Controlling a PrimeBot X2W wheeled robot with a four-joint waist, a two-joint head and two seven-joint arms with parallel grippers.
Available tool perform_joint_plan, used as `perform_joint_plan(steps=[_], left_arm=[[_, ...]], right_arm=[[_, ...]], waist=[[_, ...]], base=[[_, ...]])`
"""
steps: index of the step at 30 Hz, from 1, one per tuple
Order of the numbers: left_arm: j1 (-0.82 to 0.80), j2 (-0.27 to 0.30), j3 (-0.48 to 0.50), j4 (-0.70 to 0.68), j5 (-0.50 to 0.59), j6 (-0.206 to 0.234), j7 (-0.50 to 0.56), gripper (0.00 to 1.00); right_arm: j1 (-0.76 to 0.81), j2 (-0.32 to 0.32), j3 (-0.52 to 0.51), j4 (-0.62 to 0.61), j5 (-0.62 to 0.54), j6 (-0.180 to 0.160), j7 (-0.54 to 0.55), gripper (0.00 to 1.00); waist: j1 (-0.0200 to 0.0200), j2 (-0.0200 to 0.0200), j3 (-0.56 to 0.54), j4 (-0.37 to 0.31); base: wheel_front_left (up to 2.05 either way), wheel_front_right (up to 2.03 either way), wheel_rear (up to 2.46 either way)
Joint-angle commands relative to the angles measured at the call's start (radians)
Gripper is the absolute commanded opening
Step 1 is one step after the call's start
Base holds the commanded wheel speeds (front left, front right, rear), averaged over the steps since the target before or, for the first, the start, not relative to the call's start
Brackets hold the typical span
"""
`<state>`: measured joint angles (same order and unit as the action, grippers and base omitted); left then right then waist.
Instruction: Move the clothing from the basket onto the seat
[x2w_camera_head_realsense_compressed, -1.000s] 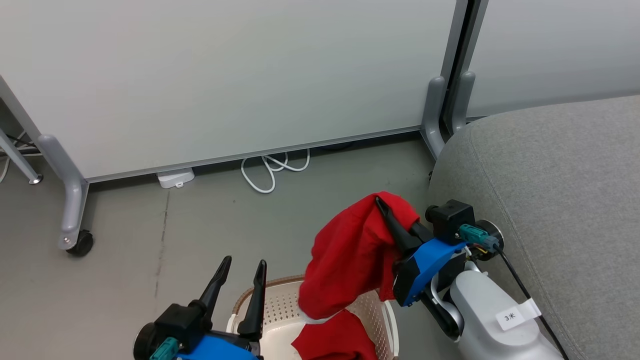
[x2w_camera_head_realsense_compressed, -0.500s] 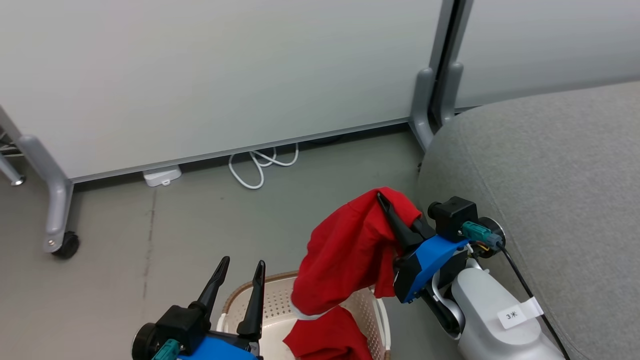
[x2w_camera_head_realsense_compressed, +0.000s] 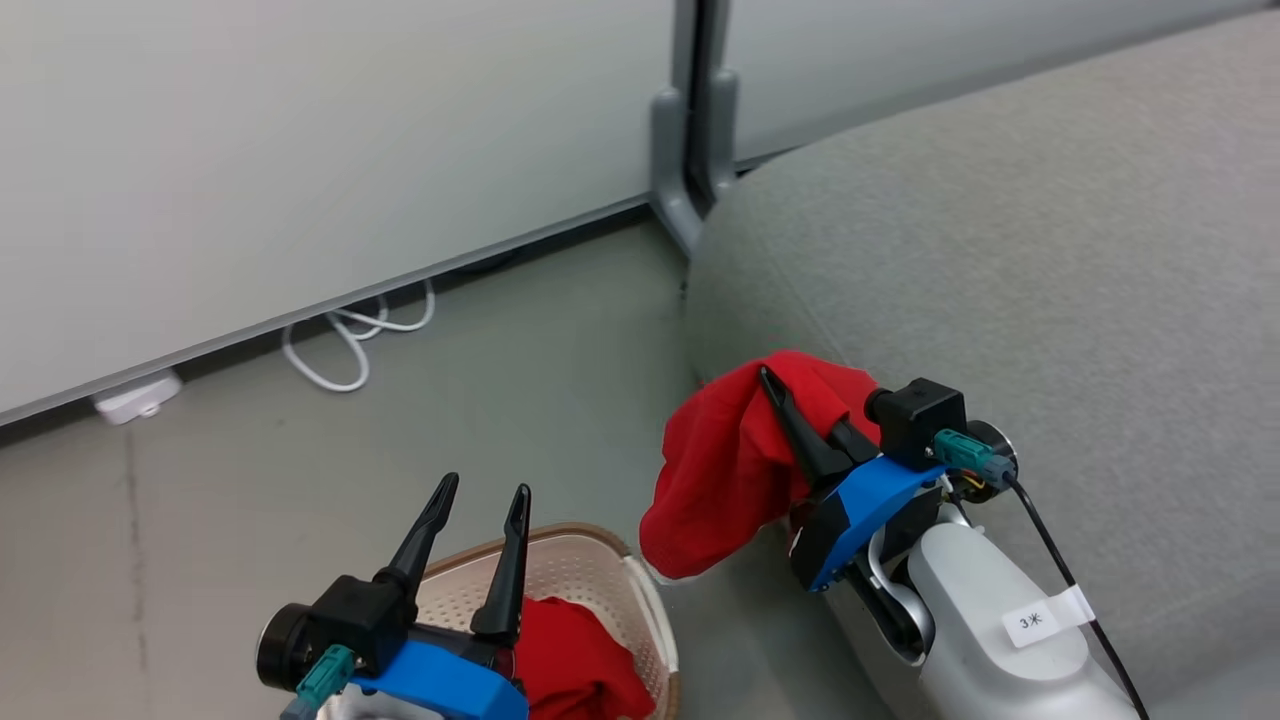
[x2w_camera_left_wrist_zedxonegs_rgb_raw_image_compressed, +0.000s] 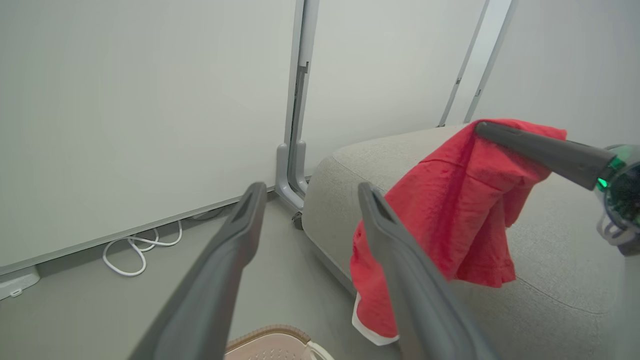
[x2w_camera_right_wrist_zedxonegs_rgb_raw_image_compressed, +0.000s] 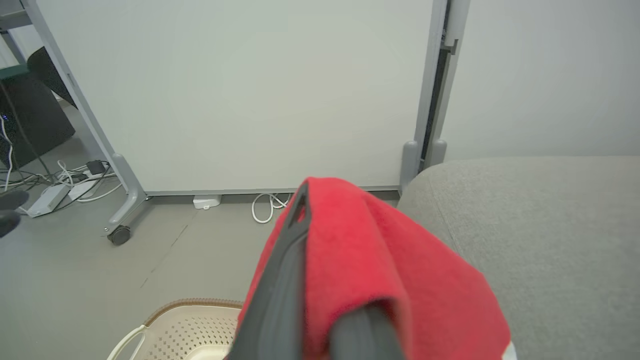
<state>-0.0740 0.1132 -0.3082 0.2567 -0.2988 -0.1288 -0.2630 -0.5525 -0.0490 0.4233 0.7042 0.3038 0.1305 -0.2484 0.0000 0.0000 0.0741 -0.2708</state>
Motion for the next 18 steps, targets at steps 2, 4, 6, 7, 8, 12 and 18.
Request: perform_joint_plan(steps=[2,4,6,7,8,12,18], left_arm=[[-0.019,0.005,-0.001,-0.001,0.000,-0.002,-0.003,1.00],[-0.021,0.005,-0.003,-0.001,0.001,-0.002,-0.003,1.00],[-0.022,0.007,-0.007,0.000,0.000,-0.002,-0.003,1.00],[-0.024,0.008,-0.010,0.000,0.000,-0.002,-0.002,1.00],[-0.026,0.010,-0.014,0.001,0.002,-0.002,-0.003,1.00],[-0.033,0.015,-0.013,0.000,0.005,-0.002,-0.003,1.00],[-0.042,0.024,-0.025,-0.005,0.003,-0.002,-0.003,1.00]], right_arm=[[-0.009,-0.003,0.003,-0.008,0.013,0.000,-0.005,0.00],[-0.008,-0.002,0.002,-0.009,0.016,0.000,-0.006,0.00],[-0.008,-0.002,0.001,-0.010,0.019,0.000,-0.007,0.00],[-0.006,-0.002,0.000,-0.010,0.020,0.000,-0.007,0.00],[-0.004,-0.002,-0.003,-0.010,0.021,0.000,-0.008,0.00],[0.004,-0.002,-0.006,-0.011,0.019,0.000,-0.011,0.00],[0.011,-0.002,-0.025,-0.015,0.024,0.000,-0.013,0.00]], waist=[[0.0000,0.0000,0.025,-0.086],[0.0000,0.0000,0.027,-0.099],[0.0000,0.0000,0.031,-0.125],[0.0000,0.0000,0.032,-0.135],[0.0000,0.0000,0.034,-0.144],[0.0000,0.0000,0.043,-0.165],[0.0000,0.0000,0.059,-0.167]], base=[[0.00,0.00,0.00],[0.00,0.00,0.00],[0.00,0.00,0.00],[0.00,0.00,0.00],[0.00,0.00,0.00],[0.00,0.00,0.00],[0.00,0.00,0.00]])
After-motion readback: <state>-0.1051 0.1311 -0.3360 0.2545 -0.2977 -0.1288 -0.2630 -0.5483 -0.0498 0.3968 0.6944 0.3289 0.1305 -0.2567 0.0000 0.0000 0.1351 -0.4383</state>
